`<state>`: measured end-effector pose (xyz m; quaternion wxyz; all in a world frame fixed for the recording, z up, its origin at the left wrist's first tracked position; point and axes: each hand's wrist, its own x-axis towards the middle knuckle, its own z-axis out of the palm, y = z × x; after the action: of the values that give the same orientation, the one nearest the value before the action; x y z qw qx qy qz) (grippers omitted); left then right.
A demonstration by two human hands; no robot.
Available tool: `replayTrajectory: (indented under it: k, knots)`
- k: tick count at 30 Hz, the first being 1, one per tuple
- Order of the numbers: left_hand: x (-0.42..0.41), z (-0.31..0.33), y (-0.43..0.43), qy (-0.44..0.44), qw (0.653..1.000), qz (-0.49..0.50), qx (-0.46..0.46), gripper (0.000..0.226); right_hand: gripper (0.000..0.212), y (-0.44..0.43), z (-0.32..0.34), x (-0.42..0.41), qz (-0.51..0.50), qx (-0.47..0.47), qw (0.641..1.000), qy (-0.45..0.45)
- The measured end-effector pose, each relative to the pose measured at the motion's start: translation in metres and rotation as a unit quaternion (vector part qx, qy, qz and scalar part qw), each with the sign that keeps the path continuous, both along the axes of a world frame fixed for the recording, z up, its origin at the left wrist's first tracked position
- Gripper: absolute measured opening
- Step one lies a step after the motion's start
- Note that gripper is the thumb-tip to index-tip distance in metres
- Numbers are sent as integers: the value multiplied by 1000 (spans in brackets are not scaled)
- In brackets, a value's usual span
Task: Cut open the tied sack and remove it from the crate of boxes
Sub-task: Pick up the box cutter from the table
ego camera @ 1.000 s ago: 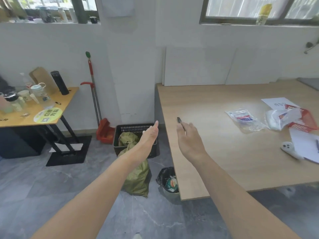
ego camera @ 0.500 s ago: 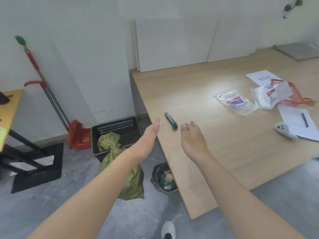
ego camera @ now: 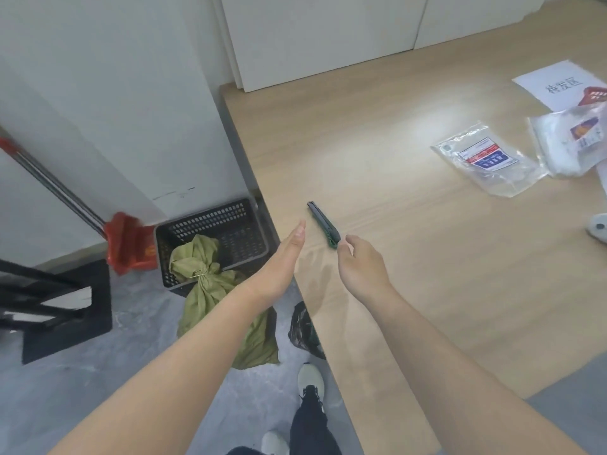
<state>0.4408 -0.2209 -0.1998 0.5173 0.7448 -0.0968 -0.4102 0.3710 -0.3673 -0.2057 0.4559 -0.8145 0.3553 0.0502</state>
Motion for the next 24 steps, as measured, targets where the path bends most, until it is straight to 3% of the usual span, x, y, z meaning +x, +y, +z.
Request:
replayTrajectory:
  k: [9,17,21,24]
  knots:
    - [50,-81,-31,64,997,46,-28,72,32,-22,-92,62,-15,-54,998,26]
    - [77,-117,-34,95,990,73,-78,84,45,-27,-153,99,-31,-131,991,20]
    - [85,-131,-31,102,988,85,-78,84,35,-27,-163,106,-48,-139,989,17]
    - [87,-133,-26,109,987,97,-71,71,41,-27,-165,110,-76,-111,990,33]
